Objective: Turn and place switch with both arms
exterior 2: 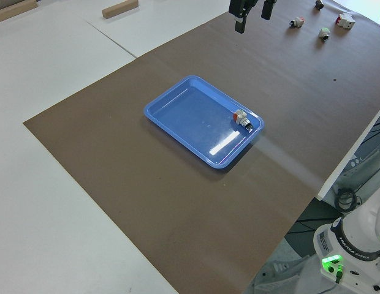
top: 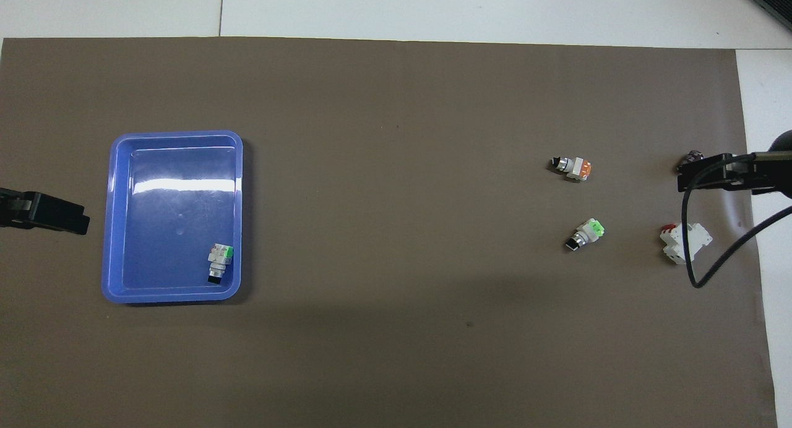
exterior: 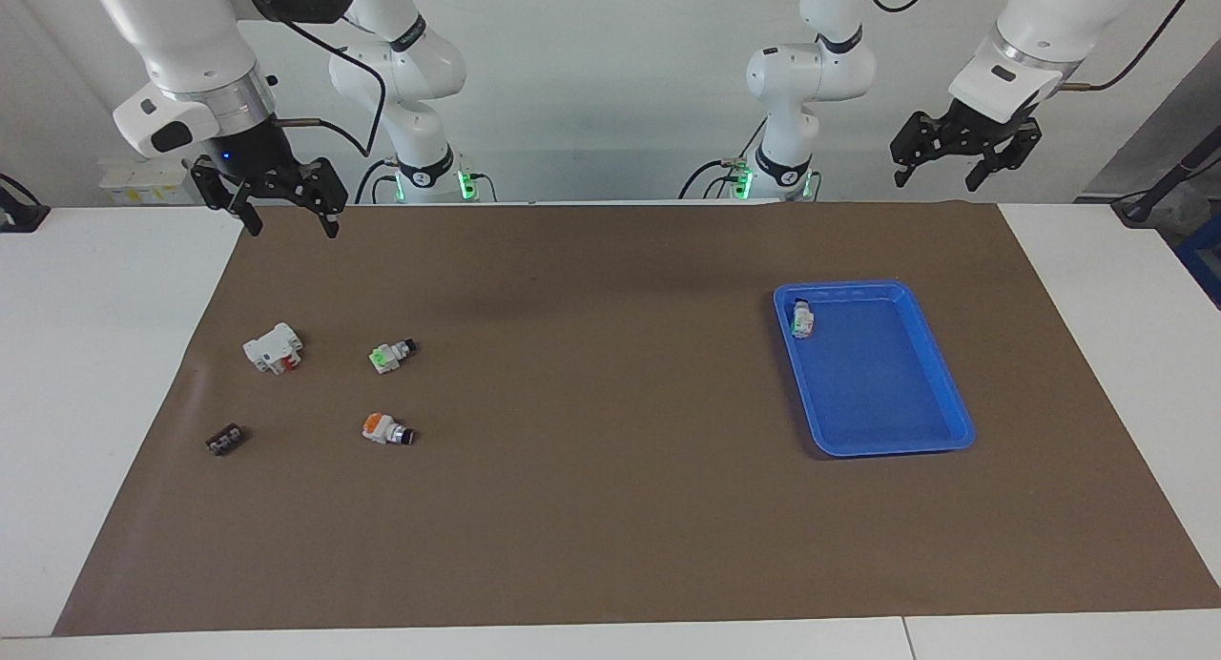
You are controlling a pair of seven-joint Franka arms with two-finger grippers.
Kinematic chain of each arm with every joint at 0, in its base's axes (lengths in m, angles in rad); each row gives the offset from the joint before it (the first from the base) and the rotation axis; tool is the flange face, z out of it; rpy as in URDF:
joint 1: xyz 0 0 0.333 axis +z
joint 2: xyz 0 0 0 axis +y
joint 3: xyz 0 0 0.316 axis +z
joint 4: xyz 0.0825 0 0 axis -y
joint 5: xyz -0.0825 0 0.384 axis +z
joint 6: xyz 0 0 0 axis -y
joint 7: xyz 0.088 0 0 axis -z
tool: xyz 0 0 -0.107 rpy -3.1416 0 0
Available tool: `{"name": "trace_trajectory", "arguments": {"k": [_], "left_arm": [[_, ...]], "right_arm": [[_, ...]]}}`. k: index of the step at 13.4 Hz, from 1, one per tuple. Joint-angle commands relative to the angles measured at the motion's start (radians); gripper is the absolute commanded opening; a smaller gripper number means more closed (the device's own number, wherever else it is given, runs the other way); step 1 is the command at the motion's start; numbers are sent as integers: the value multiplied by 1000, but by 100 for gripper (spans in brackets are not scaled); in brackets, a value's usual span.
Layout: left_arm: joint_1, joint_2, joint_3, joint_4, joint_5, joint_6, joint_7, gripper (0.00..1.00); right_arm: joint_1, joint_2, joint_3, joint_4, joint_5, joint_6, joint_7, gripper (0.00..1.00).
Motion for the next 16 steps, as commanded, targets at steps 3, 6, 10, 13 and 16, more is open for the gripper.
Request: {"name": "trace_trajectory", "arguments": {"k": [3,6,10,13,16], "left_arm": [[-28,33,34,57,-49,16,2,100],[-28,50,34,89,-48,7,2,100],[-27,73,59,133,-40,-2,2,100],[-48,78,86,133,-42,-3,1,100],[-27,75,75,133,-43,-4,2,100]], "right_arm": [[4,-30,5,-36,-5,25,39,100],[-1,-30,2,-33,-13,34,28,100],[4,-36,3,-89,-46,65,218,100],[9,-45,6,-235,-45,216,496,100],[49,31,5,-323,-34,390,750,100]]}}
